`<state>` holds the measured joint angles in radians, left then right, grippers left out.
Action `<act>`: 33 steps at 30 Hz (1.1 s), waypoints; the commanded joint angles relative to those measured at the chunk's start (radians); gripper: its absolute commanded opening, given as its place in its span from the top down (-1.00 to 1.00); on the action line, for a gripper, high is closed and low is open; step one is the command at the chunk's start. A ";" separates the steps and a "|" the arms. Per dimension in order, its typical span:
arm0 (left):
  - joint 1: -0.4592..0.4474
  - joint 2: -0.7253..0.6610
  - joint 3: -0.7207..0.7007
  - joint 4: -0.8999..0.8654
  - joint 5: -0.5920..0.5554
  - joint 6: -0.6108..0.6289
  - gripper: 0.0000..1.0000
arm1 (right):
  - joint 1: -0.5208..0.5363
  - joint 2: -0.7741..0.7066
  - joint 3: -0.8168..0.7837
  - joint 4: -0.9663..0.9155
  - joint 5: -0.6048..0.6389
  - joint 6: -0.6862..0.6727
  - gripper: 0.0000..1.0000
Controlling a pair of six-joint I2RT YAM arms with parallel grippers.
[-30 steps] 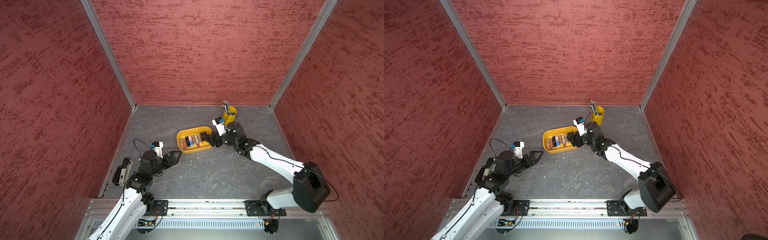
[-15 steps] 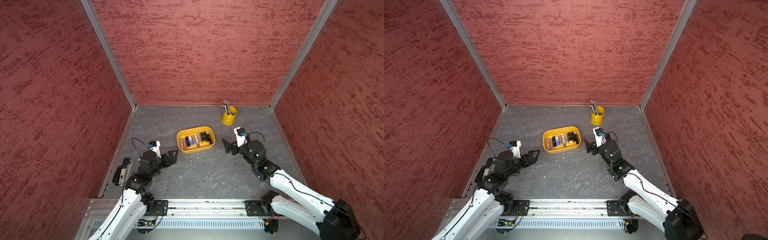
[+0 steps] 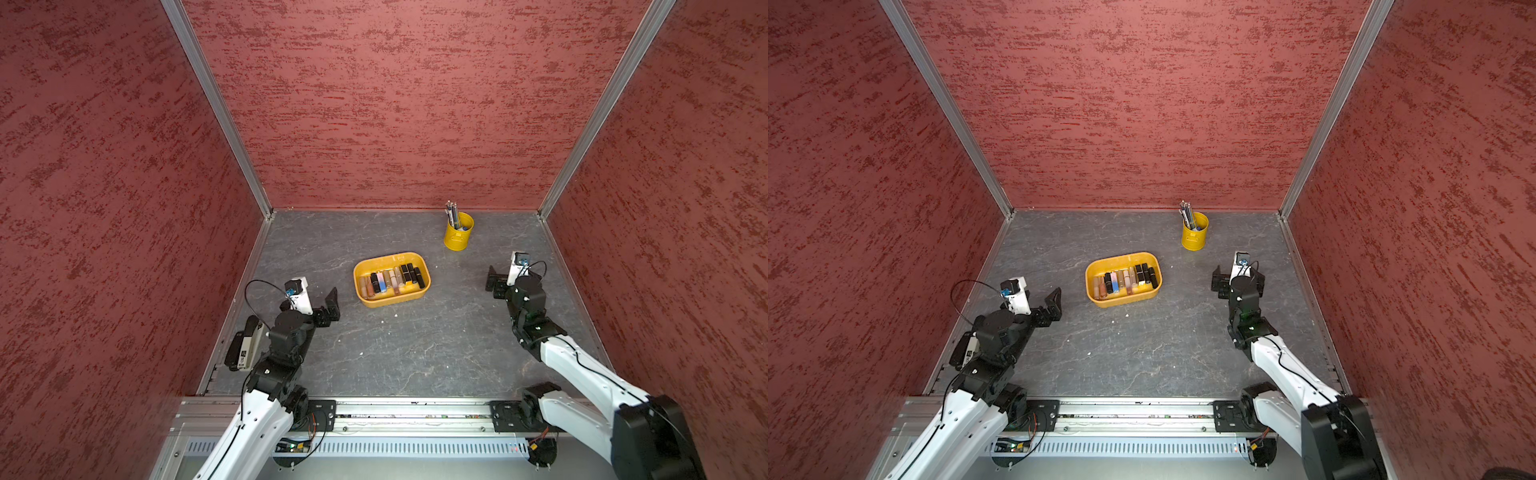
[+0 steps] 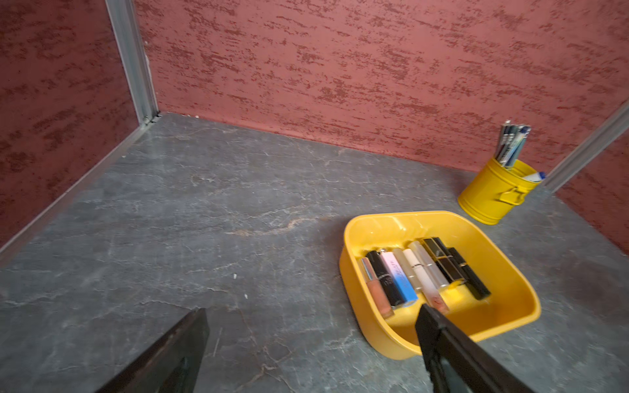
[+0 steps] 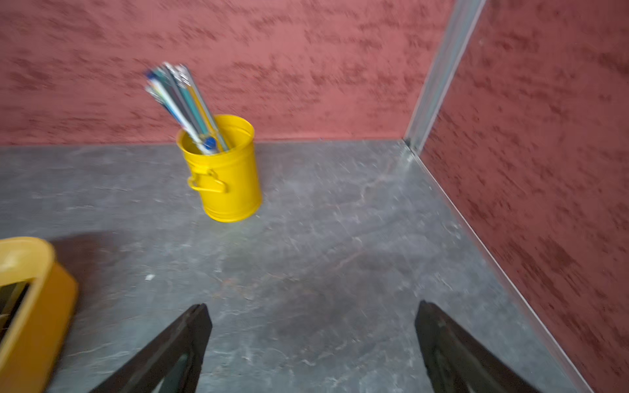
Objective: Put the lipstick into the storage box
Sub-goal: Reset both arms
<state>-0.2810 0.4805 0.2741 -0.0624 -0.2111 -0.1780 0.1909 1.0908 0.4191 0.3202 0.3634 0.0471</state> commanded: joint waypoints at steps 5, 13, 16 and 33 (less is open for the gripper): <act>0.105 0.175 0.052 0.212 0.024 0.061 -0.99 | -0.093 0.237 -0.005 0.314 0.005 -0.023 -0.96; 0.260 0.316 0.071 0.317 0.090 0.048 -0.99 | -0.107 0.357 -0.014 0.485 -0.064 -0.039 -0.96; 0.320 0.376 0.072 0.371 0.128 0.044 -0.99 | -0.106 0.381 -0.037 0.540 -0.087 -0.042 -0.97; 0.350 0.900 0.089 0.851 0.227 0.138 -0.99 | -0.105 0.455 -0.064 0.652 -0.178 -0.078 -0.97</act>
<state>0.0834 1.3502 0.3340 0.6563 -0.0162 -0.0700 0.0898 1.5524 0.3145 0.9989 0.2115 -0.0204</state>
